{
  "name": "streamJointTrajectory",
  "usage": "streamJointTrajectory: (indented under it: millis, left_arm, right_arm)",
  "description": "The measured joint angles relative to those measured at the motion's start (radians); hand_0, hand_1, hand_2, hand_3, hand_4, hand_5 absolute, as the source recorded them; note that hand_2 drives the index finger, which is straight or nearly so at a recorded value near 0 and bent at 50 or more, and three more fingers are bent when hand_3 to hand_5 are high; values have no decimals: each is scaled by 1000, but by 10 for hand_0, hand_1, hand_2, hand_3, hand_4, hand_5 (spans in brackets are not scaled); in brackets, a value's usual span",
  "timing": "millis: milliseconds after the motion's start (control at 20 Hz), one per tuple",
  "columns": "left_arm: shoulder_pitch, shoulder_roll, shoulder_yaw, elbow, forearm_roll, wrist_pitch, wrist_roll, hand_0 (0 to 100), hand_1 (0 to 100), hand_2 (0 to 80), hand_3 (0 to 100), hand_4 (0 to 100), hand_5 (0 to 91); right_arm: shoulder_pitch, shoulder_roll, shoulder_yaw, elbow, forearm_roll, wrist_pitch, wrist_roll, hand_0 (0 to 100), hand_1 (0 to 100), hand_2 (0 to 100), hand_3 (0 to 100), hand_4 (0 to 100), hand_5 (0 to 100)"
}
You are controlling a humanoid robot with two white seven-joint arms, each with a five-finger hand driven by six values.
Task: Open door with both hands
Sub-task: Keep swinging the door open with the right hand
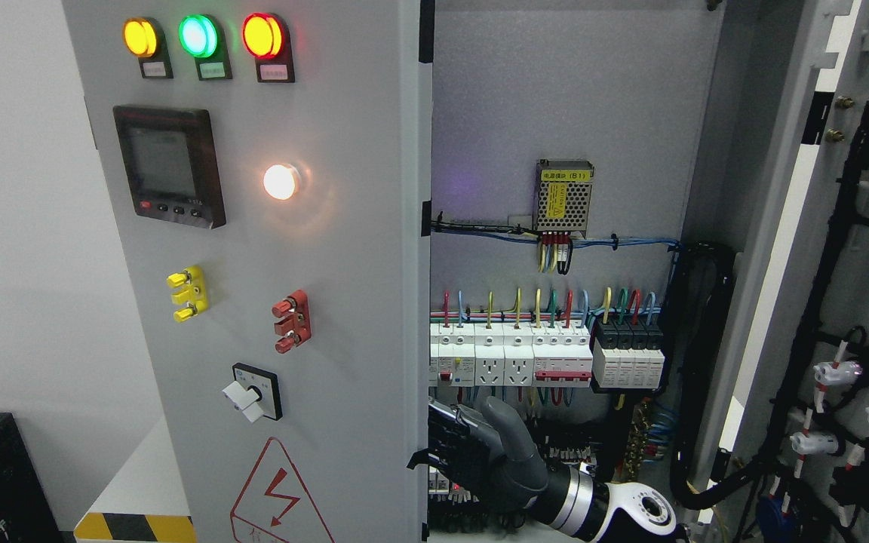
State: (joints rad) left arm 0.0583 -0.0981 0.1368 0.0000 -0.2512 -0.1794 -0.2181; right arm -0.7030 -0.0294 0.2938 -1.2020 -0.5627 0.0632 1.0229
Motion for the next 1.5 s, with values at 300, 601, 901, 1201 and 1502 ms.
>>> streamJointTrajectory:
  millis: [300,601,901,1201,1502]
  left_arm:
    - [-3,0,0,0,0,4,0,837,212,0,0,0,0]
    - [-7,-1,0,0,0,4,0,837,212,0,0,0,0]
    - [-8,-1,0,0,0,4,0,837,212,0,0,0,0]
    - [-9,-1,0,0,0,4,0,837,212,0,0,0,0]
    - [-9,-1,0,0,0,4,0,837,212,0,0,0,0]
  right_arm:
    - [-12,-16,27,14,-44,0,18,0,0,0,0,0,0]
    - [-18,-31,62,13,-67,0,26,0,0,0,0,0,0]
    - [-21,-37,92,6,-75,3,57,0,0,0,0,0,0]
    - [-24,-35,107,1,-77,13,69,0,0,0,0,0,0]
    - [-26,-29,116,-2,-78,15,93,0,0,0,0,0,0]
